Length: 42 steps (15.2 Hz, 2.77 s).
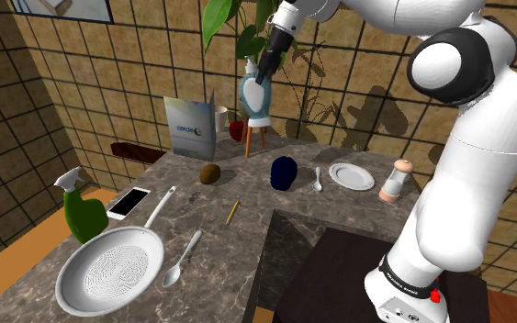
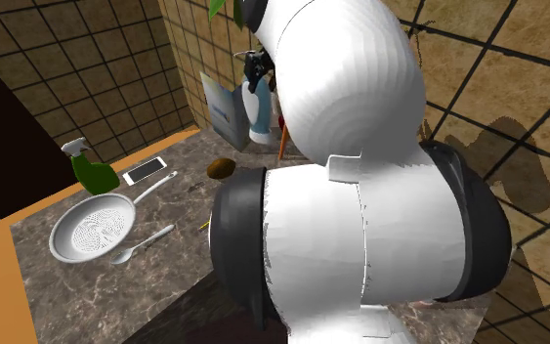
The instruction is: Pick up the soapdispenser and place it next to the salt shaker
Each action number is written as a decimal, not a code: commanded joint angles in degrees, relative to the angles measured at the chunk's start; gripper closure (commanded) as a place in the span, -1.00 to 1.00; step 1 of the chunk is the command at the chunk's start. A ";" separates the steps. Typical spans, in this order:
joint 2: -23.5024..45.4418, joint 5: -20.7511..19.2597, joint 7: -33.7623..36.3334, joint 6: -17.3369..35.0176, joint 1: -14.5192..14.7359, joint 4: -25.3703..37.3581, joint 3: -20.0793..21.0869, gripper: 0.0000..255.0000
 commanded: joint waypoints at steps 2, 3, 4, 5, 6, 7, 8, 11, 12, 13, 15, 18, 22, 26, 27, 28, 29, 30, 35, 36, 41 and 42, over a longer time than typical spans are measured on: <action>0.68 0.25 0.72 -2.40 -0.28 3.12 -0.09 1.00; 1.00 0.39 0.93 -3.27 -0.43 4.30 -0.14 1.00; 1.35 0.54 1.14 -4.15 -0.59 5.51 -0.20 1.00; 1.72 0.71 1.35 -5.04 -0.76 6.76 -0.25 1.00; 2.12 0.91 1.56 -5.96 -0.95 8.05 -0.30 1.00; 2.31 1.00 1.66 -6.39 -1.04 8.67 -0.33 1.00; -0.21 -0.01 1.23 -5.72 -0.75 5.57 -0.47 1.00; -7.25 -2.90 0.22 -4.32 -0.39 -2.53 -0.79 1.00; -9.47 -3.82 -0.06 -4.04 -0.45 -4.90 -0.85 1.00; -11.63 -4.71 -0.33 -3.84 -0.56 -7.14 -0.90 1.00; -15.79 -6.42 -0.84 -3.67 -1.01 -11.26 -0.96 1.00; -21.68 -8.83 -1.63 -3.97 -2.02 -16.63 -1.10 1.00; -28.95 -11.80 -2.85 -5.28 -3.89 -22.47 -1.44 1.00; -35.58 -14.58 -4.36 -7.49 -6.12 -26.98 -2.09 1.00; -37.14 -15.27 -4.80 -8.16 -6.70 -27.91 -2.32 1.00; -38.66 -15.95 -5.25 -8.88 -7.30 -28.76 -2.57 1.00; -40.14 -16.63 -5.73 -9.64 -7.89 -29.54 -2.85 1.00; -41.58 -17.31 -6.23 -10.45 -8.50 -30.24 -3.14 1.00; -48.11 -20.78 -9.13 -14.96 -11.51 -32.65 -5.03 1.00; -49.29 -21.50 -9.78 -15.94 -12.09 -32.91 -5.48 1.00; -54.44 -25.27 -13.44 -21.15 -14.78 -33.16 -8.13 1.00; -55.32 -26.06 -14.25 -22.24 -15.27 -33.00 -8.72 1.00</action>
